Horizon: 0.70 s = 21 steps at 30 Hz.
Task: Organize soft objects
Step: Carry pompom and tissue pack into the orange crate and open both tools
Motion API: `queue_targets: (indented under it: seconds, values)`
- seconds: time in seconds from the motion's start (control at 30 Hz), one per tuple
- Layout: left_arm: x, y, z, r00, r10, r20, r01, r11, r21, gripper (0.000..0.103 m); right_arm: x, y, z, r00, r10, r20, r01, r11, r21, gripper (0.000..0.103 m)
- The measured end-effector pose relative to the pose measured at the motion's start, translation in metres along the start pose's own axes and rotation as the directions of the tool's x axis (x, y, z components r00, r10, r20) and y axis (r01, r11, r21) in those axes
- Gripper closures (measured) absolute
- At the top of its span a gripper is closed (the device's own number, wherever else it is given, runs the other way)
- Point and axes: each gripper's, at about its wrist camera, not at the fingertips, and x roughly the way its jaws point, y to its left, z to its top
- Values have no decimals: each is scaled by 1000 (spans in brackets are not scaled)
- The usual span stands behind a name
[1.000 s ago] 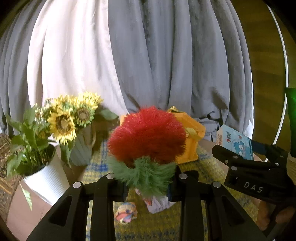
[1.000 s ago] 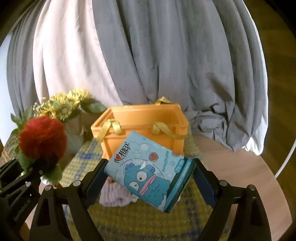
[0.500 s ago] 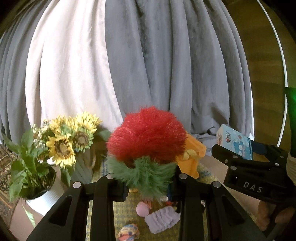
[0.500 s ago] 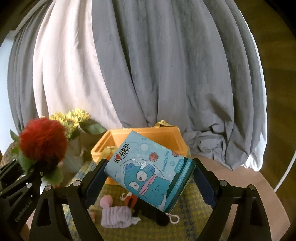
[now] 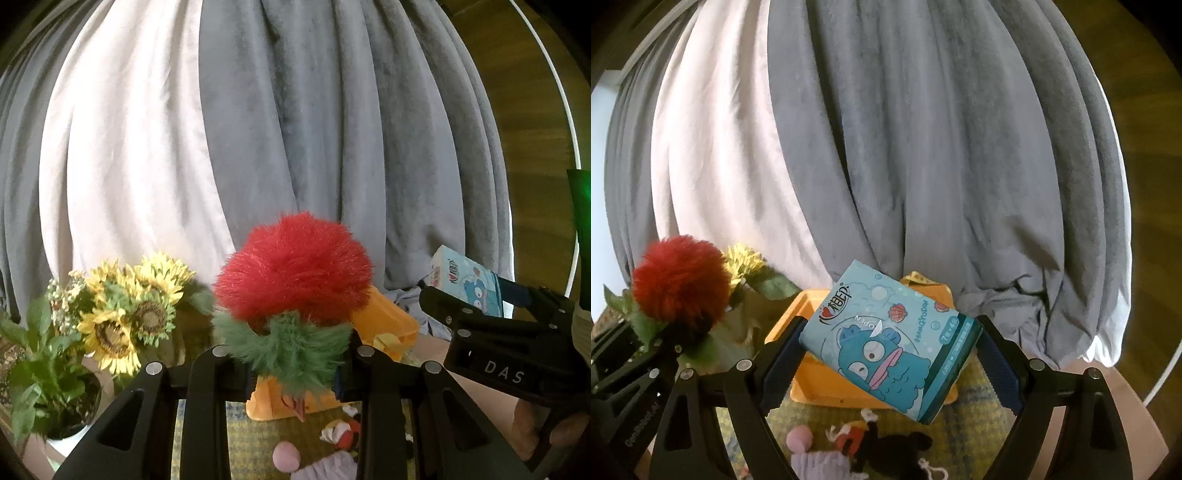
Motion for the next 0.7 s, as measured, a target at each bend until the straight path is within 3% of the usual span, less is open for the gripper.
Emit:
queue_targets:
  seconds: [0.43, 0.7]
  values:
    - [61, 2, 25, 999, 7, -42, -7, 1000, 5, 73, 54, 3, 22, 1000, 21, -23, -21, 1000, -19, 14]
    - [101, 5, 36, 996, -4, -90, 4, 1000, 2, 73, 97, 0, 35, 996, 32, -84, -32, 999, -8, 14]
